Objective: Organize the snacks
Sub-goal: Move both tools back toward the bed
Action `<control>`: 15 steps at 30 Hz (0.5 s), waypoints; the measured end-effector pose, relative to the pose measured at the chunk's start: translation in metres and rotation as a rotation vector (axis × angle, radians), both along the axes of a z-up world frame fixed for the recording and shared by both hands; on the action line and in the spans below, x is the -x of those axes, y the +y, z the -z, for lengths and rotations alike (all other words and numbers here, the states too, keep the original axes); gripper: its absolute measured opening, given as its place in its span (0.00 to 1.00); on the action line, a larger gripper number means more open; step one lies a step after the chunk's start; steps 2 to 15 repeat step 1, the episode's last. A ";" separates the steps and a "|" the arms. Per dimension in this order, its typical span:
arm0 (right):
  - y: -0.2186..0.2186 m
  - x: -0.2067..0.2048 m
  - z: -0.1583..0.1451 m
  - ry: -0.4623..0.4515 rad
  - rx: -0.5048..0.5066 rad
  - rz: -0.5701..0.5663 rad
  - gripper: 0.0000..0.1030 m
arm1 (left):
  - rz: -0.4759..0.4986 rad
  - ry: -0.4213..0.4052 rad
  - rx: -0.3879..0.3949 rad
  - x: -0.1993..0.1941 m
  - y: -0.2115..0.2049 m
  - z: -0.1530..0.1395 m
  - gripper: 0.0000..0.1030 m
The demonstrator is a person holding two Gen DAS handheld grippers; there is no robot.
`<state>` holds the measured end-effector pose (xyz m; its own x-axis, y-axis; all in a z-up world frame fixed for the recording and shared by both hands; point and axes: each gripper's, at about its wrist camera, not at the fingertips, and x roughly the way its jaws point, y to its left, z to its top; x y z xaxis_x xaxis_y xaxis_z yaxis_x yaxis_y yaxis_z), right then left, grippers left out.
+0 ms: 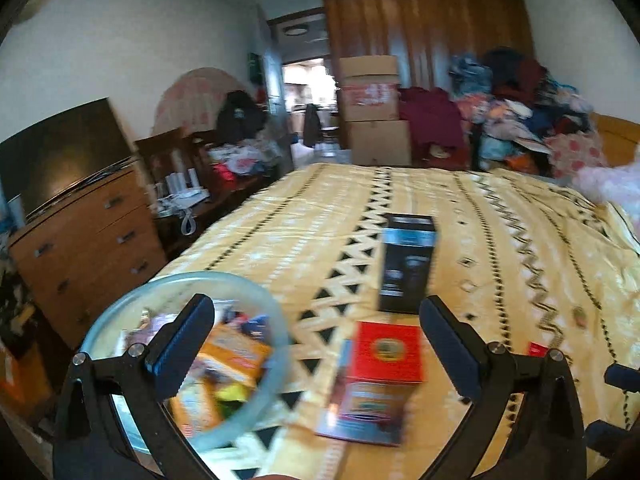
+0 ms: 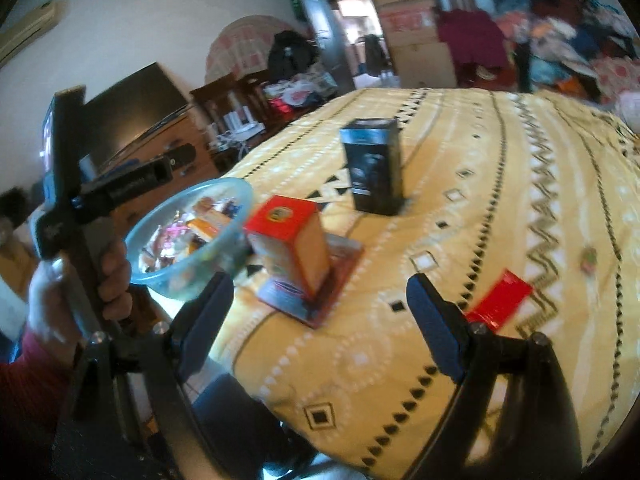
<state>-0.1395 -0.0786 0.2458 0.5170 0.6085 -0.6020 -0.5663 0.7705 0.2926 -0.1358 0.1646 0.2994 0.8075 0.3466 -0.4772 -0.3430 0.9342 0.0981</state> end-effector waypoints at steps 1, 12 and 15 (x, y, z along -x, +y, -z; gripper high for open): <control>-0.008 0.001 0.000 0.002 -0.004 0.013 0.86 | 0.013 0.004 -0.003 -0.003 -0.008 0.000 1.00; -0.008 0.001 0.000 0.002 -0.004 0.013 0.86 | 0.013 0.004 -0.003 -0.003 -0.008 0.000 1.00; -0.008 0.001 0.000 0.002 -0.004 0.013 0.86 | 0.013 0.004 -0.003 -0.003 -0.008 0.000 1.00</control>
